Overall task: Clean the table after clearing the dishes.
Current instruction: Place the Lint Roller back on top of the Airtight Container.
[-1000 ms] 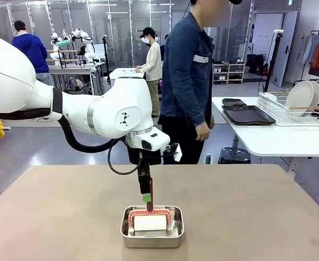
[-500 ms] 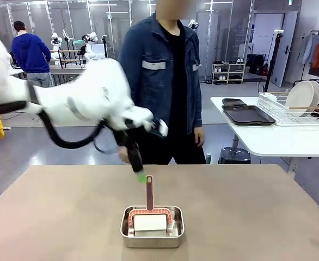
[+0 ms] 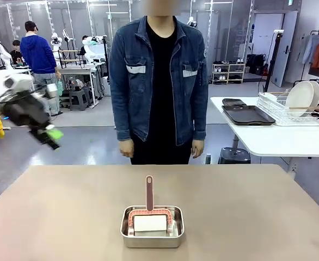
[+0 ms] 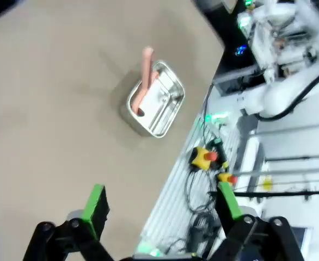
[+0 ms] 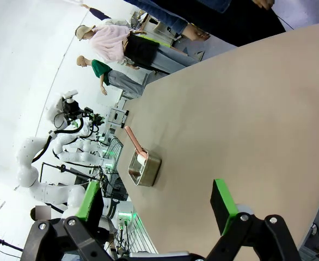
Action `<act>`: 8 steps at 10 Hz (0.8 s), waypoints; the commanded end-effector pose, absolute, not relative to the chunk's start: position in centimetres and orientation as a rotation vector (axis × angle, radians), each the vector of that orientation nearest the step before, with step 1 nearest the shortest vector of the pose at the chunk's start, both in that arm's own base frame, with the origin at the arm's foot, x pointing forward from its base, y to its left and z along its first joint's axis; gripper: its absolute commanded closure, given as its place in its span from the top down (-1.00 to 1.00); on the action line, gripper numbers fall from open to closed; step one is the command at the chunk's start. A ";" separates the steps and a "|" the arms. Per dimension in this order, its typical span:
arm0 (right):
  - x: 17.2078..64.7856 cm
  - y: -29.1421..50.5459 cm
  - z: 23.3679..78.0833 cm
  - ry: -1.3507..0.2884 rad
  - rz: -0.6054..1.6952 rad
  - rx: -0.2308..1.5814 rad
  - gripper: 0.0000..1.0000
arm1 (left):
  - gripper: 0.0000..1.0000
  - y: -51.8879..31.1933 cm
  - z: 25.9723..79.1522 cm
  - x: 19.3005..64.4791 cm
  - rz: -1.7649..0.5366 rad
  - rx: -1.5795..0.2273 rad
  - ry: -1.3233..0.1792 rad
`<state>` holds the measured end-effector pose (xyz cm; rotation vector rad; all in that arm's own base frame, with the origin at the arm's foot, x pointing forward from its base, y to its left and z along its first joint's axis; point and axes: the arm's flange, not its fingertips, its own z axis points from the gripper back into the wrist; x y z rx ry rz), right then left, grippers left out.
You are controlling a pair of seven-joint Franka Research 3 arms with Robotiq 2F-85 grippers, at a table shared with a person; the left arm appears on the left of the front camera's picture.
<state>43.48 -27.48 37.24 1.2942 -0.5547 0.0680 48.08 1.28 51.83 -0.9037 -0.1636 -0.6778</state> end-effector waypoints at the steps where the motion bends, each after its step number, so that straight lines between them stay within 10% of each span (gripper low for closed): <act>1: 43.1 -27.2 37.4 -0.554 0.069 1.282 1.00 | 1.00 8.4 49.0 48.2 -0.385 -1.061 -0.237; 8: 43.1 -27.2 37.4 -0.554 0.069 1.282 1.00 | 1.00 35.9 39.0 44.5 0.168 -1.101 -0.300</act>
